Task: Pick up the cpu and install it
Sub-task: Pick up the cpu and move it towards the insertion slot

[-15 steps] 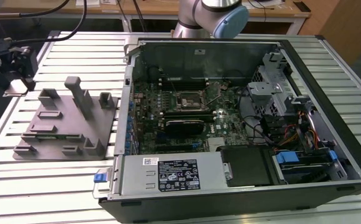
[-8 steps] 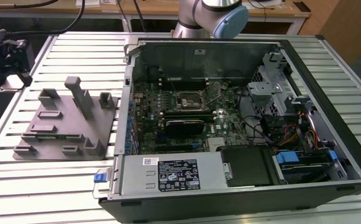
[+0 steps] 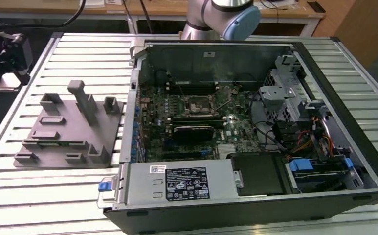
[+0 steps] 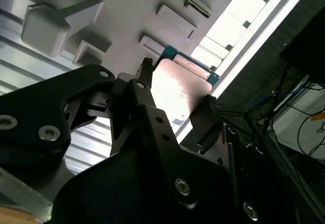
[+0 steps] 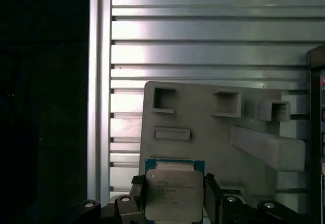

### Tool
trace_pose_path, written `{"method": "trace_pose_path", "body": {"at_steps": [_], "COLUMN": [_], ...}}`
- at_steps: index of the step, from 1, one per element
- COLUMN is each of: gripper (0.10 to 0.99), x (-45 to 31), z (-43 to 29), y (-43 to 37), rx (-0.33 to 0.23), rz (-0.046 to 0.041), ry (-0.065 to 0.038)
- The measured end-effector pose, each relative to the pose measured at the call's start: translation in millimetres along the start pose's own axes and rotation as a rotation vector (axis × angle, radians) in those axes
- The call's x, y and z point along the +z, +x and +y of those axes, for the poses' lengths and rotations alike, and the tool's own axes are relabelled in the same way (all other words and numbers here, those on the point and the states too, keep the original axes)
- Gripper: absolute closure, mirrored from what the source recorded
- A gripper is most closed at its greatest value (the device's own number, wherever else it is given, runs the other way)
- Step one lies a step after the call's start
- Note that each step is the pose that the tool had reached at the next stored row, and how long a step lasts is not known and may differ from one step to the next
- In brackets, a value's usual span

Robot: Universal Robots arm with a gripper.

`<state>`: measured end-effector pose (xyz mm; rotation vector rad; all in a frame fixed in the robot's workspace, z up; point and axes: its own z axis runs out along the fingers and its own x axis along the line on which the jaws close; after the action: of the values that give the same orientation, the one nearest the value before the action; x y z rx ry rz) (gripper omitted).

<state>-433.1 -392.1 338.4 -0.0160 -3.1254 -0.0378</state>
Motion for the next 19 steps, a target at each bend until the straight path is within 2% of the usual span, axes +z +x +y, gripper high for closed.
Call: {"method": "trace_pose_path", "body": {"at_steps": [19], "gripper": [0.537], "x": [-41.0], "z": [1.1], "y": [0.6], "rx": [0.0], "rz": [-0.0002], "ry": [0.0]}}
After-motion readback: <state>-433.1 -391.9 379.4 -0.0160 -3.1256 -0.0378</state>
